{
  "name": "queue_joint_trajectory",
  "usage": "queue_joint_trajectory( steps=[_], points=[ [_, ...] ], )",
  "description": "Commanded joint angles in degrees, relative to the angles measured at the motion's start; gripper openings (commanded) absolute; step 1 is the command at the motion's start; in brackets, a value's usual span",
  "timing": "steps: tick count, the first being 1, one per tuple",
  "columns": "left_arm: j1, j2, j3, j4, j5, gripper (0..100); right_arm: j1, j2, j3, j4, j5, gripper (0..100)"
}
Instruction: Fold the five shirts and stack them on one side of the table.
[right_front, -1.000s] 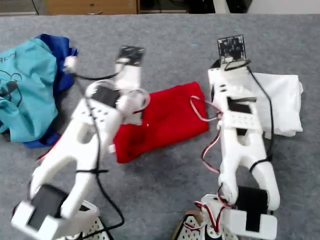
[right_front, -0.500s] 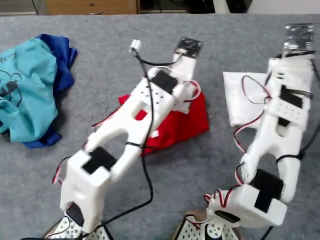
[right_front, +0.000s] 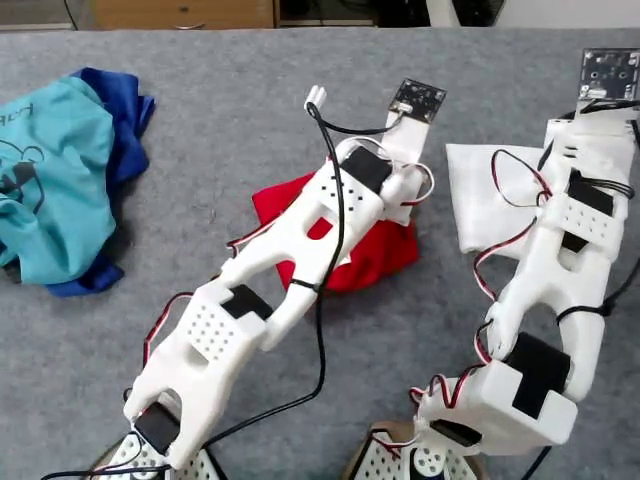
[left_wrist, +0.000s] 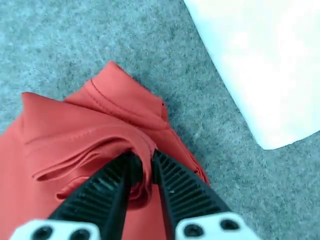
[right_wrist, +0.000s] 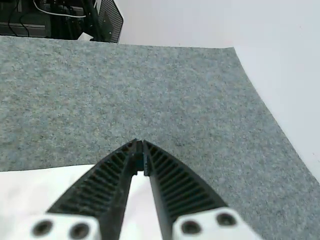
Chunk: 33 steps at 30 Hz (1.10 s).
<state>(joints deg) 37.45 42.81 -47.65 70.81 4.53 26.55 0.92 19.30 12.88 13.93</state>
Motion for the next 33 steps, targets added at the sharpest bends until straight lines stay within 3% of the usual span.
queue_joint_trajectory(
  steps=[1, 5, 7, 11, 14, 16, 20, 23, 29, 33],
  points=[
    [-0.3, -1.0, -4.0, 2.4, 1.0, 5, 0.4, -0.3, -3.4, 0.2, 0.8, 0.5],
    [-1.3, -1.0, -10.4, 11.9, 8.6, 24, -1.0, -0.2, -3.4, 0.3, 1.0, 0.8],
    [-2.5, -1.0, -15.7, 16.8, 10.2, 27, -1.9, -0.2, -3.3, 0.4, 2.0, 3.6],
    [-8.6, -1.0, -30.8, 24.1, 10.0, 21, -5.0, -0.5, -4.6, 6.7, 7.6, 3.5],
    [-18.5, -0.4, -42.5, 28.0, 9.1, 2, -9.7, -0.2, -10.3, 20.8, 11.2, 2.1],
    [-25.0, 0.6, -43.3, 30.3, 5.8, 3, -14.3, -0.2, -14.0, 29.2, 13.2, 1.9],
    [-35.7, 0.8, -33.5, 30.3, 1.5, 2, -23.6, 0.1, -20.5, 40.4, 15.1, 1.9],
    [-40.0, -3.2, -21.0, 30.3, -0.4, 2, -31.1, 4.4, -26.2, 48.0, 16.1, 1.9],
    [-39.4, -23.5, 11.4, 28.0, -1.1, 2, -40.3, 24.7, -41.5, 58.5, 16.3, 1.9],
    [-38.7, -36.9, 38.9, 15.0, -1.3, 2, -42.4, 39.0, -58.6, 67.5, 17.7, 1.9]
  ],
)
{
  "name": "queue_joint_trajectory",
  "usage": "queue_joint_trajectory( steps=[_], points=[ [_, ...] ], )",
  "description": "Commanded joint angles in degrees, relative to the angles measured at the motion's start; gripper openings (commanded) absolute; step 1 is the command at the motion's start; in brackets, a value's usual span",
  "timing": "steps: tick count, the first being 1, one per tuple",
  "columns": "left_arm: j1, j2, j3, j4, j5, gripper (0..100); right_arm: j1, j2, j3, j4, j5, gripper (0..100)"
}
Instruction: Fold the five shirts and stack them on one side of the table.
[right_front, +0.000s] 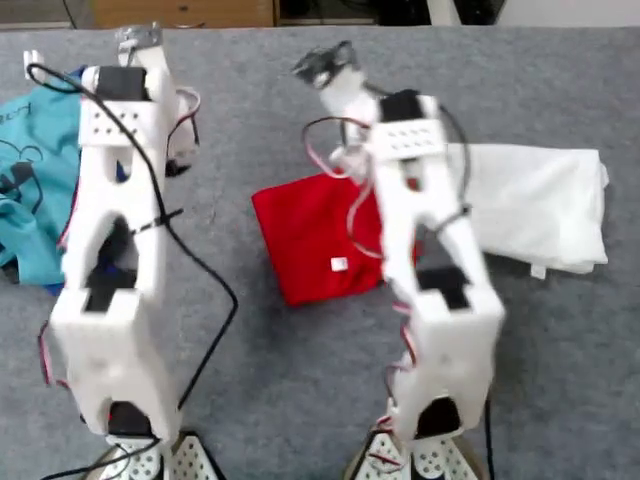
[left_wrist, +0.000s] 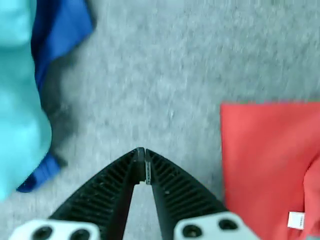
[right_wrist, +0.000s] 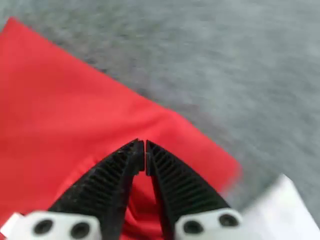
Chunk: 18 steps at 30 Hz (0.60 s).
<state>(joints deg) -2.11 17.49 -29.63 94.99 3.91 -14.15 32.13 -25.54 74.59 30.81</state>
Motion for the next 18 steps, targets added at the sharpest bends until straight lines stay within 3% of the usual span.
queue_joint_trajectory(
  steps=[1, 4, 8, 12, 18],
  points=[
    [0.7, -14.3, 28.3, -13.5, -0.8, 2, -1.9, 10.9, -18.3, 8.4, 0.8, 1.9],
    [0.2, -19.6, 48.9, -29.3, -1.3, 2, -1.8, 19.6, -32.7, 16.6, 1.0, 1.9],
    [-0.9, -22.5, 64.9, -45.0, -2.0, 2, -1.6, 29.6, -49.1, 27.2, 4.5, 1.9],
    [-3.6, -22.7, 69.8, -50.9, -2.2, 2, -0.8, 33.5, -53.6, 27.9, 4.7, 1.0],
    [-5.5, -22.5, 68.4, -51.9, -2.3, 2, 1.4, 29.8, -43.0, 27.9, 4.7, 0.9]
  ],
)
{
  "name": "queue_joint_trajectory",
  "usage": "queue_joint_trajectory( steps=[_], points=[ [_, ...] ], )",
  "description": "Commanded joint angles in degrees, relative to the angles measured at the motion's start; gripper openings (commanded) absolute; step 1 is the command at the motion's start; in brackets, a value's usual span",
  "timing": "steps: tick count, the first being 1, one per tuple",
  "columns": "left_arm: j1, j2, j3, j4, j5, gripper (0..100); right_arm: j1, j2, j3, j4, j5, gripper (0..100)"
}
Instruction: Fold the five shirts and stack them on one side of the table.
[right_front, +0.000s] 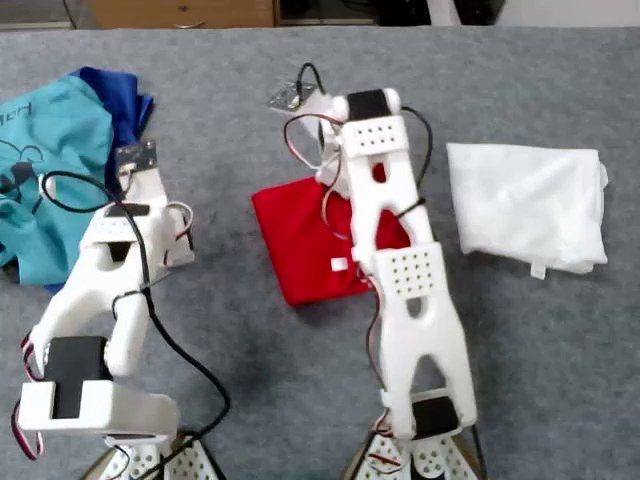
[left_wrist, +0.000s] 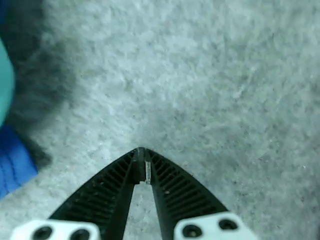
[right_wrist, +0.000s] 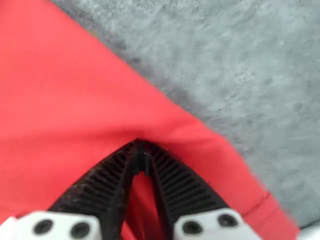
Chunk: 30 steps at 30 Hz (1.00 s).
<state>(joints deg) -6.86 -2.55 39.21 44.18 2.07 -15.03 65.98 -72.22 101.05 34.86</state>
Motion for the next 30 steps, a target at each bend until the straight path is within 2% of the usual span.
queue_joint_trajectory(
  steps=[1, 6, 15, 22, 26, 30],
  points=[
    [-0.6, -2.4, -0.4, -1.5, -0.4, 2, 2.9, -5.8, 5.8, 1.4, 0.7, 0.9],
    [-0.4, -2.4, -0.1, -2.5, -0.4, 2, 6.5, -16.2, 17.7, 1.4, 1.0, 0.9],
    [-0.4, -2.4, -0.1, -2.5, -0.4, 2, 12.5, -30.3, 38.5, 1.3, 7.3, 0.3],
    [-0.4, -2.4, 0.0, -2.5, -0.4, 2, 22.8, -39.5, 53.2, 0.9, 14.2, 0.3],
    [-0.4, -2.4, 0.0, -2.5, -0.4, 2, 29.5, -43.6, 58.9, -3.7, 16.0, 0.3],
    [-0.4, -2.4, -0.1, -2.5, -0.4, 2, 30.7, -44.3, 64.3, -10.4, 15.6, 0.3]
  ],
)
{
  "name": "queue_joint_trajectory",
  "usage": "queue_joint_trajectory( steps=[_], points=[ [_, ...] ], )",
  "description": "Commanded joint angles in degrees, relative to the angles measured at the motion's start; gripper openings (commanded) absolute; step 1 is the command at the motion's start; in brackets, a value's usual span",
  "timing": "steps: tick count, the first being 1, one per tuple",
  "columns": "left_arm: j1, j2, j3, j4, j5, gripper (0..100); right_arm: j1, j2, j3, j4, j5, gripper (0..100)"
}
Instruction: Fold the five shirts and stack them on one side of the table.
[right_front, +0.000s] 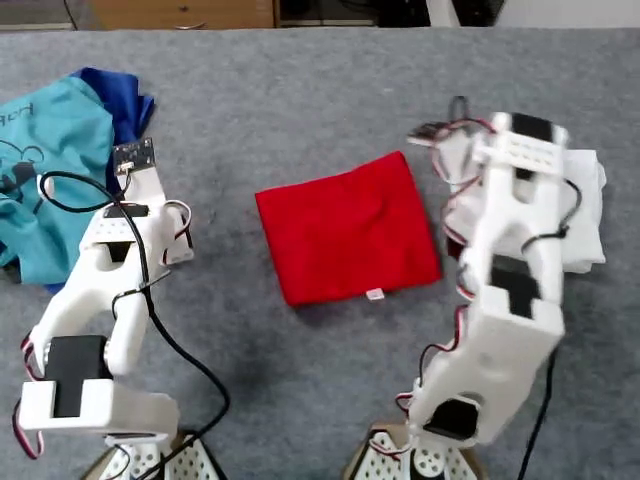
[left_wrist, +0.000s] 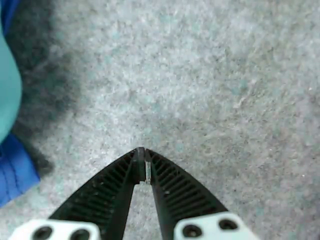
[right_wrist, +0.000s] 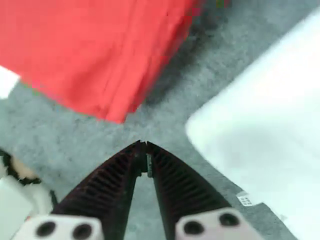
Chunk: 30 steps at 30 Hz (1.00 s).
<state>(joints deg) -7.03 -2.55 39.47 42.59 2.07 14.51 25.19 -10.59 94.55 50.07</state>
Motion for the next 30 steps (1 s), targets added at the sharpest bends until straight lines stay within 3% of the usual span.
queue_joint_trajectory(
  steps=[1, 8, 12, 17, 22, 26, 30],
  points=[
    [-0.2, -2.4, -0.4, -0.9, -0.4, 2, 1.1, -3.6, 3.6, -4.7, 0.3, 0.3],
    [1.5, -2.9, -0.8, -0.5, -0.1, 2, -3.2, -11.9, 3.3, -3.4, -6.9, 0.3],
    [9.3, -5.5, -7.9, 7.6, 0.5, 2, -8.5, -18.7, 4.6, -1.9, -7.7, 0.3],
    [19.8, -5.5, -22.9, 12.2, 7.8, 2, -11.5, -17.7, 14.7, -10.2, -17.6, 0.3],
    [26.2, 5.2, -34.1, 11.7, 8.9, 2, -11.4, -13.7, 24.9, -23.5, -20.2, 0.3],
    [23.6, 21.4, -39.8, 9.5, 8.9, 2, -10.6, -7.8, 27.2, -29.4, -20.5, 0.3],
    [22.1, 35.1, -49.0, 11.9, 7.2, 2, -9.4, -5.7, 23.8, -27.8, -20.1, 0.3]
  ],
)
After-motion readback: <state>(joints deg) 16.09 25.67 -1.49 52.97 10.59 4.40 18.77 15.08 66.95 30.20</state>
